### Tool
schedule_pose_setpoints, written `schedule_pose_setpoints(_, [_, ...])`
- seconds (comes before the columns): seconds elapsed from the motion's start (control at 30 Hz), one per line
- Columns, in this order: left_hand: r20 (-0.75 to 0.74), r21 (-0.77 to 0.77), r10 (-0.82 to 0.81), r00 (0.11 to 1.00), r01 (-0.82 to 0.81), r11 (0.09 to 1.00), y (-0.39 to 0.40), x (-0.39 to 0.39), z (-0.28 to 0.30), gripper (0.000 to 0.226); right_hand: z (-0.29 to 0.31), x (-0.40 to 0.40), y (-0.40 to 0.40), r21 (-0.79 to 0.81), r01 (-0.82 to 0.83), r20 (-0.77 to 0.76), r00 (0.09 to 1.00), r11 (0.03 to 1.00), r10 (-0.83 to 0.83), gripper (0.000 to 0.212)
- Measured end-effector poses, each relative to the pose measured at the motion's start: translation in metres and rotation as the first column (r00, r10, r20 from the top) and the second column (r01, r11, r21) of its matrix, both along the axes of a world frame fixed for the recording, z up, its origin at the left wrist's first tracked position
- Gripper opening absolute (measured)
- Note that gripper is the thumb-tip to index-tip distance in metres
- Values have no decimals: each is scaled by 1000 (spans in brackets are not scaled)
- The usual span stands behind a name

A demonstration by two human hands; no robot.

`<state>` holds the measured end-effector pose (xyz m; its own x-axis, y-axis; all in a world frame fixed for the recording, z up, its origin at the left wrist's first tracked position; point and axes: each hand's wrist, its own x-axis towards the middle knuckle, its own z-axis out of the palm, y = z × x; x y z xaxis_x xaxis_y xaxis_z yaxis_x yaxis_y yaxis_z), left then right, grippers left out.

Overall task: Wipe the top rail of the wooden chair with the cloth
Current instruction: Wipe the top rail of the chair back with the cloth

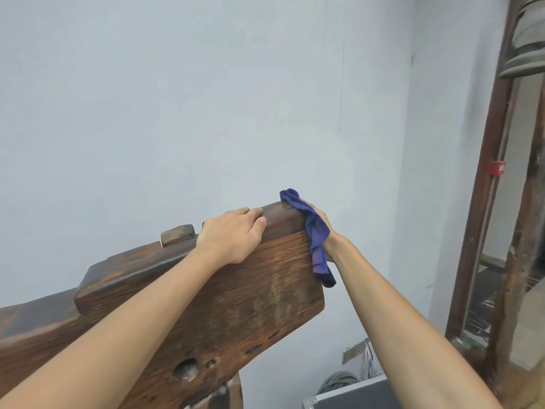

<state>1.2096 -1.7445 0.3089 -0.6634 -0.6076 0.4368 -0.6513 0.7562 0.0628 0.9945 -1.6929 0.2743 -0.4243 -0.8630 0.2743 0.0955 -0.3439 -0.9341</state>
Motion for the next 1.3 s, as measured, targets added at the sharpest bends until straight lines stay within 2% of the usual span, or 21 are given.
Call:
schedule_pose_setpoints(0.1, [2,24,-3,1000,3,1000,4,0,3,55,-33,11,17,170,191,-19,982,967,-190,49])
schedule_pose_setpoints(0.17, [-3,18,0,1000,0,1000,5,0,1,54,-60,20,27,252,326,-24,943,911,-331,48])
schedule_pose_setpoints(0.27, [0,10,21,1000,-21,1000,7,-1,0,53,-80,53,34,271,533,-248,843,802,-477,54])
schedule_pose_setpoints(0.33, [-4,-1,16,1000,-16,1000,7,-2,0,53,-84,77,26,209,648,-438,732,732,-522,60])
schedule_pose_setpoints(0.43, [14,8,-7,1000,7,1000,4,0,1,52,-68,116,14,10,660,-630,588,751,-508,68])
schedule_pose_setpoints(0.5, [-7,79,-33,999,34,996,0,-1,3,51,-48,131,9,-81,678,-730,459,731,-506,63])
schedule_pose_setpoints(0.57, [-205,355,-10,979,84,931,-3,4,12,71,-25,140,5,-179,712,-817,277,679,-506,55])
schedule_pose_setpoints(0.6, [-368,507,27,929,176,844,-5,8,16,83,-13,142,4,-247,704,-848,176,666,-500,53])
schedule_pose_setpoints(0.63, [-460,544,55,886,233,806,-6,10,19,88,0,137,3,-309,682,-876,67,663,-477,57])
schedule_pose_setpoints(0.67, [-516,540,76,853,255,802,-4,18,22,86,16,134,0,-324,638,-906,1,699,-422,64])
schedule_pose_setpoints(0.7, [-463,465,51,885,193,864,-3,27,22,80,32,127,-4,-251,609,-947,5,752,-320,68])
schedule_pose_setpoints(0.77, [-184,209,-22,983,61,976,-2,51,14,64,66,112,-22,58,598,-998,64,799,24,65])
schedule_pose_setpoints(0.8, [-51,110,-38,998,43,993,-1,62,7,63,79,105,-29,217,599,-975,97,771,198,57])
schedule_pose_setpoints(0.83, [12,63,-42,999,41,997,-2,77,0,66,89,100,-36,351,592,-933,151,725,328,48])
schedule_pose_setpoints(0.9, [30,11,-61,998,61,998,-3,116,-16,68,96,94,-54,494,576,-864,238,652,444,34])
schedule_pose_setpoints(1.0, [-62,92,-36,997,41,995,-7,198,-31,69,102,108,-81,505,658,-813,145,558,564,10])
schedule_pose_setpoints(1.03, [-83,113,21,996,-12,994,-10,229,-36,72,103,113,-92,495,671,-805,116,552,581,8])
schedule_pose_setpoints(1.1, [-39,35,181,983,-180,983,-16,283,-44,85,103,122,-108,539,646,-767,113,540,631,5])
schedule_pose_setpoints(1.17, [27,-36,340,940,-339,940,-17,309,-54,94,99,134,-122,619,582,-706,119,527,698,10])
schedule_pose_setpoints(1.23, [2,-157,383,924,-378,912,-19,304,-59,84,96,144,-131,648,515,-691,88,561,718,22])
schedule_pose_setpoints(1.3, [-40,-201,411,911,-411,889,-24,296,-59,74,91,150,-133,632,466,-728,85,619,680,35])
